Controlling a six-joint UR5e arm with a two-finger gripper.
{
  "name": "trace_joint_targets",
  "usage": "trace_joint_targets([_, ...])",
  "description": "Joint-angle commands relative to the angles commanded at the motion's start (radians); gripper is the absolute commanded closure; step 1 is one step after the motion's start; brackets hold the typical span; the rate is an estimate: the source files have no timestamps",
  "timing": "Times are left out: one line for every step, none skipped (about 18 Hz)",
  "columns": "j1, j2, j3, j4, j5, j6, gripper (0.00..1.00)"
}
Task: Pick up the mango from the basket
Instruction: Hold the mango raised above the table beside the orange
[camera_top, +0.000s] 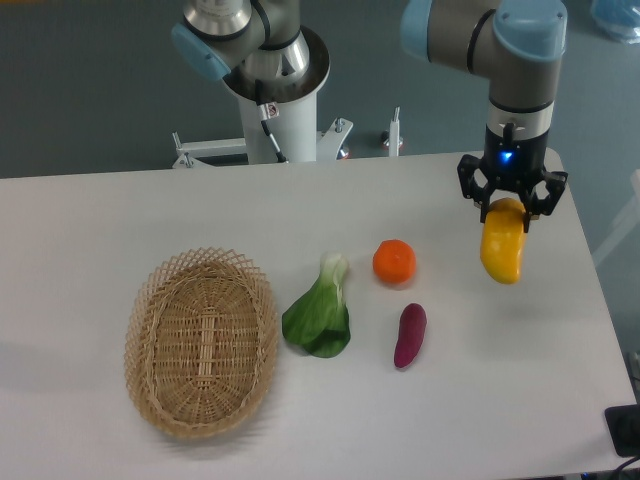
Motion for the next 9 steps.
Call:
trace_joint_targets([0.002, 0.0, 0.0, 0.0, 0.0, 0.0, 0.48])
trace_joint_targets([0.003, 0.0, 0.0, 0.0, 0.0, 0.0, 0.48])
trace_joint_targets([0.006, 0.0, 0.0, -0.002, 0.0, 0.002, 0.48])
trace_joint_targets([0.006, 0.0, 0.0, -0.003, 0.0, 0.0, 0.48])
trace_joint_targets([0.006, 0.0, 0.0, -0.005, 0.0, 0.0, 0.48])
trace_joint_targets([0.006, 0.0, -0.005, -0.006, 0.002, 0.002, 0.48])
trace_joint_targets([0.006, 0.0, -0.009, -0.005, 0.0, 0.002, 0.48])
trace_joint_targets([0.006, 0.0, -0.011, -0.002, 0.0, 0.0, 0.48])
trace_joint_targets([0.006, 0.002, -0.009, -0.002, 0.0, 0.002, 0.48])
